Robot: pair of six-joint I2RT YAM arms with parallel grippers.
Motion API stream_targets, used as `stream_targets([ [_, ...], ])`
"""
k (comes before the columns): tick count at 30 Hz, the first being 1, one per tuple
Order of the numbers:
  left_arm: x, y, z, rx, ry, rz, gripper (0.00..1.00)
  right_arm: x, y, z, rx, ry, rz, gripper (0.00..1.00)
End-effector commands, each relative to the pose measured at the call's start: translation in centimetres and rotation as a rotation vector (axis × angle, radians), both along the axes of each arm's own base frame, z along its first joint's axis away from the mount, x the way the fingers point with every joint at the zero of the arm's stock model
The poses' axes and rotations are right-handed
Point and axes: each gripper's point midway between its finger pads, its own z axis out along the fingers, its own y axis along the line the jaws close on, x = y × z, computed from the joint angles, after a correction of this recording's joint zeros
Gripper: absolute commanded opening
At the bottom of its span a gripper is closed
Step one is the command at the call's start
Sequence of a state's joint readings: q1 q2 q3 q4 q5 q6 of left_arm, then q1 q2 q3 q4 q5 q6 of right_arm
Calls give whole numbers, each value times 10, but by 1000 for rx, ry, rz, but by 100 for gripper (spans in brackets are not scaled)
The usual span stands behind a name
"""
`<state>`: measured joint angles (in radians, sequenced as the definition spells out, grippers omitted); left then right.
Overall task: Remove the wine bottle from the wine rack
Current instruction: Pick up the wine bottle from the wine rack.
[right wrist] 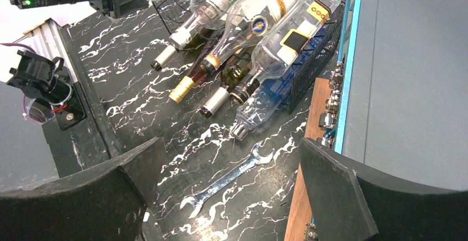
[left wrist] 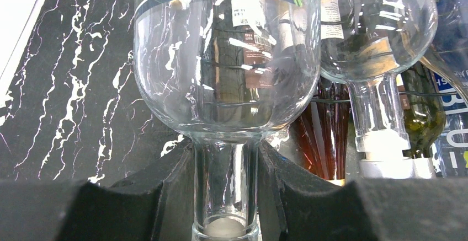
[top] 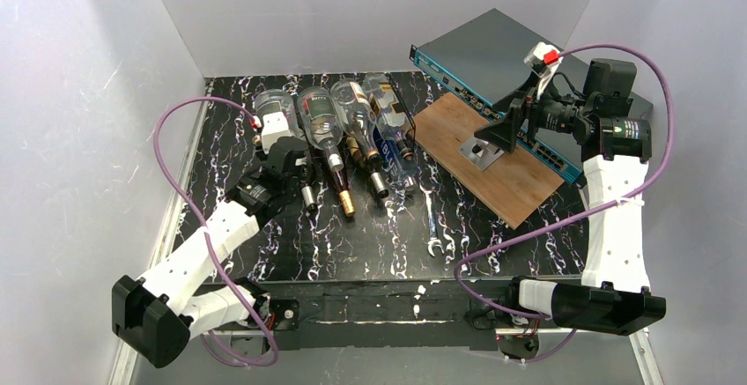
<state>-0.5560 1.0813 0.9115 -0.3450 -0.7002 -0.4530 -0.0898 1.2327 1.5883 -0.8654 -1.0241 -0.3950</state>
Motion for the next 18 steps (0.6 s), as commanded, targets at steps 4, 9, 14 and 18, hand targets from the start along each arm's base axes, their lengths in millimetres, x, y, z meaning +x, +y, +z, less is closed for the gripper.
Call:
stream_targets([
  [4, 7, 13, 106, -134, -342, 104, 0, -3, 1, 7, 7, -36, 8, 100],
  [9, 0, 14, 111, -149, -350, 86, 0, -3, 1, 7, 9, -36, 8, 100],
  [14, -6, 14, 115, -170, -360, 71, 0, -4, 1, 6, 9, -35, 6, 100],
  [18, -9, 10, 119, -187, -367, 41, 0, -4, 1, 4, 10, -31, 7, 100],
])
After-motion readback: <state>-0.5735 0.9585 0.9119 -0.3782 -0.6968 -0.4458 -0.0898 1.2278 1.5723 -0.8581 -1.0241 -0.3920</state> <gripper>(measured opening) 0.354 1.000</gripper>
